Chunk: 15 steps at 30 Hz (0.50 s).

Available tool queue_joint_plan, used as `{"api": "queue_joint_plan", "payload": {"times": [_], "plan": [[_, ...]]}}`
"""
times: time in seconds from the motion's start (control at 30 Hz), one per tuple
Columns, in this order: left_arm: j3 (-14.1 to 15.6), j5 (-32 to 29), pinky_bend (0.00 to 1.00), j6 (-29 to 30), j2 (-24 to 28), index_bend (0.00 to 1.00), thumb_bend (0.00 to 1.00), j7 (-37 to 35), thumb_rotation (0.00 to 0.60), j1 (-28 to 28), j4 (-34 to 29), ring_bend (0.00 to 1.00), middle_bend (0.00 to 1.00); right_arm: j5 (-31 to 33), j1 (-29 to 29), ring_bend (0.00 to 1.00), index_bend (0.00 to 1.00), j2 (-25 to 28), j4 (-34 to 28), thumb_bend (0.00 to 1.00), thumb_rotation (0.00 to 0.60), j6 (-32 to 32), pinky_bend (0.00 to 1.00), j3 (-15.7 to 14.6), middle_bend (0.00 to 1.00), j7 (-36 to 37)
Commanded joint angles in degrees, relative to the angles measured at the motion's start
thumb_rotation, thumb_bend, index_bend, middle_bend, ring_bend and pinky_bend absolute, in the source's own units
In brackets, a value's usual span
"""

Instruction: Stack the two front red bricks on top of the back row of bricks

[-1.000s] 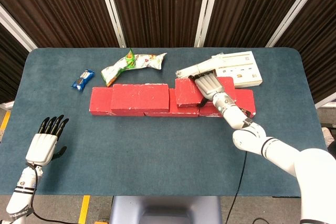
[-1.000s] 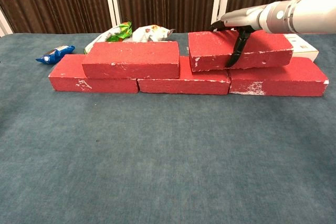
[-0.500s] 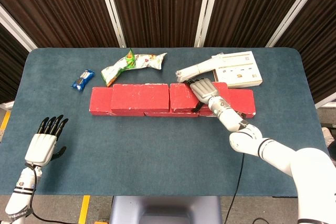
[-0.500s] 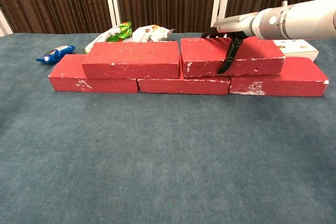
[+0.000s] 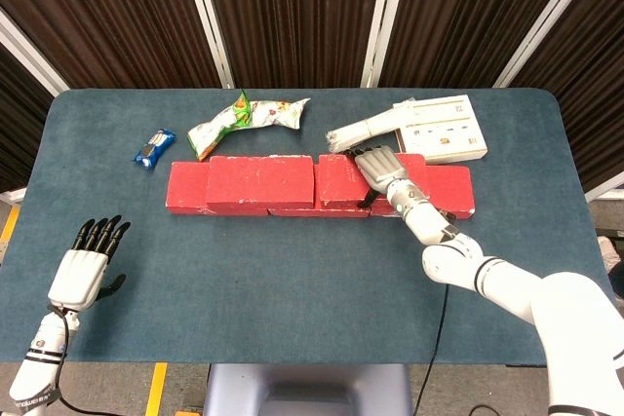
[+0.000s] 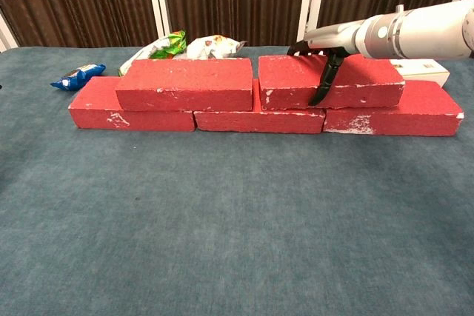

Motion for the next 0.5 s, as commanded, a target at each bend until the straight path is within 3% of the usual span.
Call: {"api": "queue_joint_plan", "payload": {"times": [0.03, 0.5], "plan": [[0.1, 0.3, 0.03, 0.0, 0.0, 0.0, 0.28, -0.5, 0.6, 0.0, 0.1, 0.0, 0.0, 1.6, 0.5, 0.39, 0.38, 0.1, -0.6, 0.13, 0.6, 0.6, 0.62, -0.6, 0.56, -1.0], [0.0, 0.3, 0.02, -0.2, 0.2, 0.0, 0.28, -1.2, 0.6, 0.0, 0.3, 0.0, 0.0, 7.4, 2.1, 0.33, 0.24, 0.9, -3.2, 0.13, 0.6, 2.2, 0.6, -2.8, 0.5, -4.6]]}}
